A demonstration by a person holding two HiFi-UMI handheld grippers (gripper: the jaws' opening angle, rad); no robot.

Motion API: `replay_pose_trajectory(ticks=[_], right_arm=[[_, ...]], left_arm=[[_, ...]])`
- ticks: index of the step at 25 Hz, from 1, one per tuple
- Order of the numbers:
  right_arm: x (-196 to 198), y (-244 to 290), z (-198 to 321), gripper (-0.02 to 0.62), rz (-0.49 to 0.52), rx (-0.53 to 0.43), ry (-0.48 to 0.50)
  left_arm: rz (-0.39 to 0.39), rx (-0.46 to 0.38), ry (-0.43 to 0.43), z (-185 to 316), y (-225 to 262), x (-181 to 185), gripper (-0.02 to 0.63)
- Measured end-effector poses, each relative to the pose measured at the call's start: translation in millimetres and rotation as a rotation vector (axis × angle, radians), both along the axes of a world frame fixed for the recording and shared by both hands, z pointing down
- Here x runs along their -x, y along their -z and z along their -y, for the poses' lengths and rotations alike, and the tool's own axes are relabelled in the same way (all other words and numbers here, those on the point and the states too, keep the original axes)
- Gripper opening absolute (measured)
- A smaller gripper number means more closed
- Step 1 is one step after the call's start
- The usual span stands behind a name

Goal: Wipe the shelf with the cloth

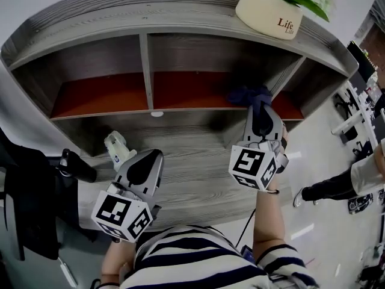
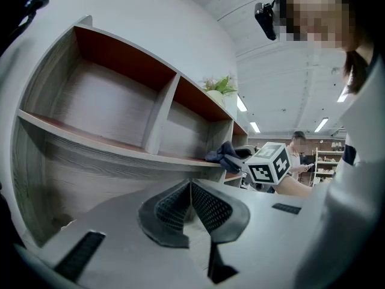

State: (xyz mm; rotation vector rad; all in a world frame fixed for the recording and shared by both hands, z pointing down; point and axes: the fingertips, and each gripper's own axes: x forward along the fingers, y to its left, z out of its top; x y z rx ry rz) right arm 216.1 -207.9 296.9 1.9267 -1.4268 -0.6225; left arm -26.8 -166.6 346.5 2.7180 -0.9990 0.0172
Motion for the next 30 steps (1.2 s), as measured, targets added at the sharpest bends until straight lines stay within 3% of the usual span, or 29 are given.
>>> replay_pose_trajectory(ticks=[14, 21, 30], right_arm=[[11, -17, -36, 0.066, 0.170, -0.034, 0.046], [21, -49, -45, 0.066, 0.266, 0.043, 0.086], [41, -84, -50, 0.066, 0.468, 0.133, 0.165]], left_arm=[[0.009, 0.027, 0.010, 4, -8, -5, 0.021], [0.014, 0.047, 0.022, 5, -15, -3, 0.021], [0.024, 0.070, 0.039, 5, -24, 1, 0.022]])
